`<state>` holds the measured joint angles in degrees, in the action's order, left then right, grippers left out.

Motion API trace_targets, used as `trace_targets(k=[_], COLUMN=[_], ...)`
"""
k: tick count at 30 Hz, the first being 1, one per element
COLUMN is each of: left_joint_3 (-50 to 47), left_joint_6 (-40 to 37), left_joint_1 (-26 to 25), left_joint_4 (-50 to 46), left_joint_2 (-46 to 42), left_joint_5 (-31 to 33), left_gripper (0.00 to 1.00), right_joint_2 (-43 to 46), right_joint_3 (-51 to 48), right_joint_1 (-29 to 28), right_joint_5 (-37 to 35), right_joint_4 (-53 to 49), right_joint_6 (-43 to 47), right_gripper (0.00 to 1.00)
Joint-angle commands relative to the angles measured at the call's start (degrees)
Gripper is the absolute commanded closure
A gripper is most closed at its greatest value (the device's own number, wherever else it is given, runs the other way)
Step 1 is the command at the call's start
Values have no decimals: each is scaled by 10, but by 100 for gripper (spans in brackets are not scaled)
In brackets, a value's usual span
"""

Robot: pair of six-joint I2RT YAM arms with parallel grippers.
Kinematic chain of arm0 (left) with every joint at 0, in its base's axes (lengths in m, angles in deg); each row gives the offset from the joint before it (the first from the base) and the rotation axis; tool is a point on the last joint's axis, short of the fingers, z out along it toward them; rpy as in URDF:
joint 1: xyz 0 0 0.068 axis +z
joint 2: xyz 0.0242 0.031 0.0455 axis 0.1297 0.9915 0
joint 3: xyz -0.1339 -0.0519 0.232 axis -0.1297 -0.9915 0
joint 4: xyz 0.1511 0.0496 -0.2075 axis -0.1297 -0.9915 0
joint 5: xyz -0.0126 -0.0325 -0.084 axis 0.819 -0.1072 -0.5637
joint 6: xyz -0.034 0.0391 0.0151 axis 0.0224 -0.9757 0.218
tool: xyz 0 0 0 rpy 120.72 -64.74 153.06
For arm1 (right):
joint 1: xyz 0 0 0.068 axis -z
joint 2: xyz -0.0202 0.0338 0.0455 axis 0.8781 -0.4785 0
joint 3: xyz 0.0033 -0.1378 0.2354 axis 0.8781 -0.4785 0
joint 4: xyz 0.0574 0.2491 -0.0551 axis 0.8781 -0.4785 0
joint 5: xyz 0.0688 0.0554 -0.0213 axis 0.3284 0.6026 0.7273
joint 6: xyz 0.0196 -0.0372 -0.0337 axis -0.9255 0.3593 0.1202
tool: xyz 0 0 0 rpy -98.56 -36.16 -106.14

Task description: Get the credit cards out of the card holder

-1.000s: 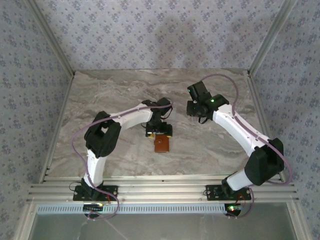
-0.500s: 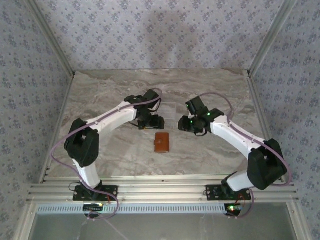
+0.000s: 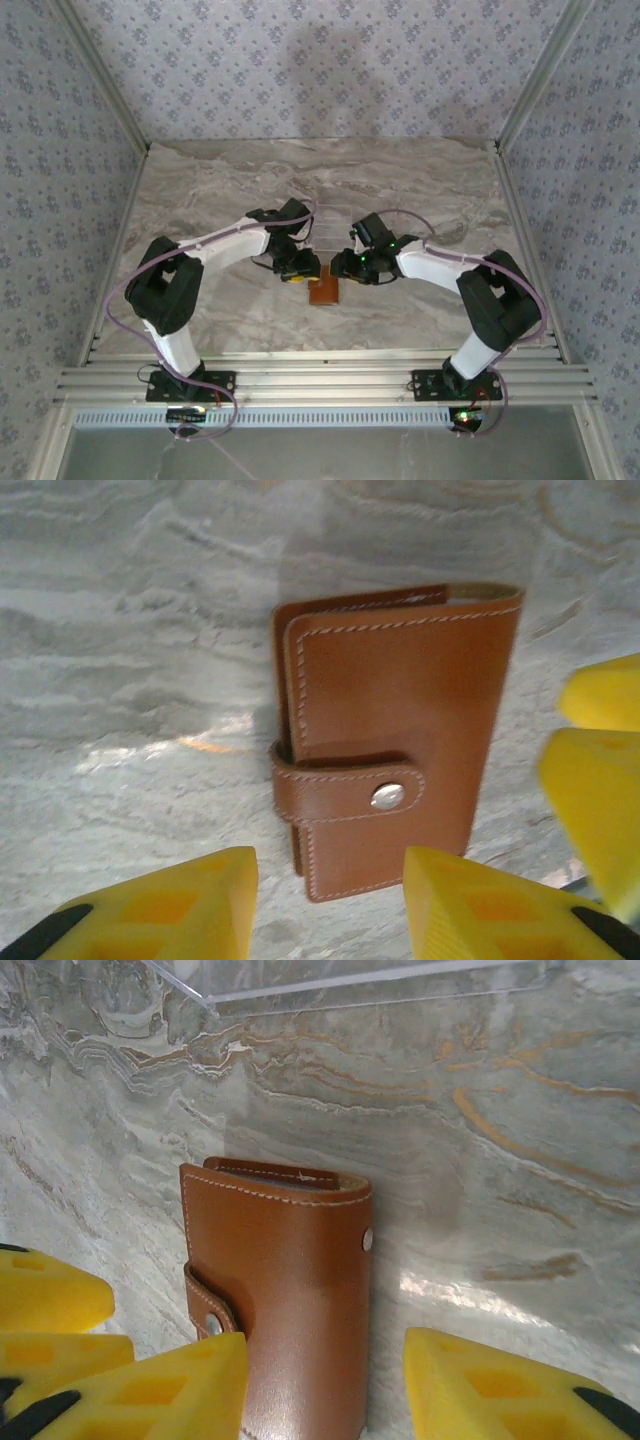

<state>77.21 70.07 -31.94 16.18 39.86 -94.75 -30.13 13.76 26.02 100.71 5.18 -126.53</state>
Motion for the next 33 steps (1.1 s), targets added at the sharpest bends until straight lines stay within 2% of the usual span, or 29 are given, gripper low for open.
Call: trace_targets(k=[1, 4, 10, 14, 23, 33], left_joint_3=[-9, -11, -7, 0, 33, 46], left_joint_6=[16, 19, 18, 9, -9, -10], left_joint_1=[0, 0, -2, -7, -30, -39], left_joint_4=[34, 38, 27, 20, -23, -48], left_joint_2=[-20, -14, -2, 9, 52, 68], left_joint_5=[-30, -35, -32, -32, -2, 65], left_gripper=[61, 65, 65, 65, 65, 56], right_joint_2=[-27, -43, -66, -68, -65, -59], right_joint_3=[-11, -15, -27, -36, -41, -38], right_joint_1=[-3, -3, -3, -3, -1, -2], right_joint_5=[36, 47, 56, 61, 63, 67], right_joint_4=[37, 57, 80, 93, 93, 92], right_joint_6=[-13, -18, -29, -41, -48, -50], right_gripper=[54, 55, 58, 71, 83, 89])
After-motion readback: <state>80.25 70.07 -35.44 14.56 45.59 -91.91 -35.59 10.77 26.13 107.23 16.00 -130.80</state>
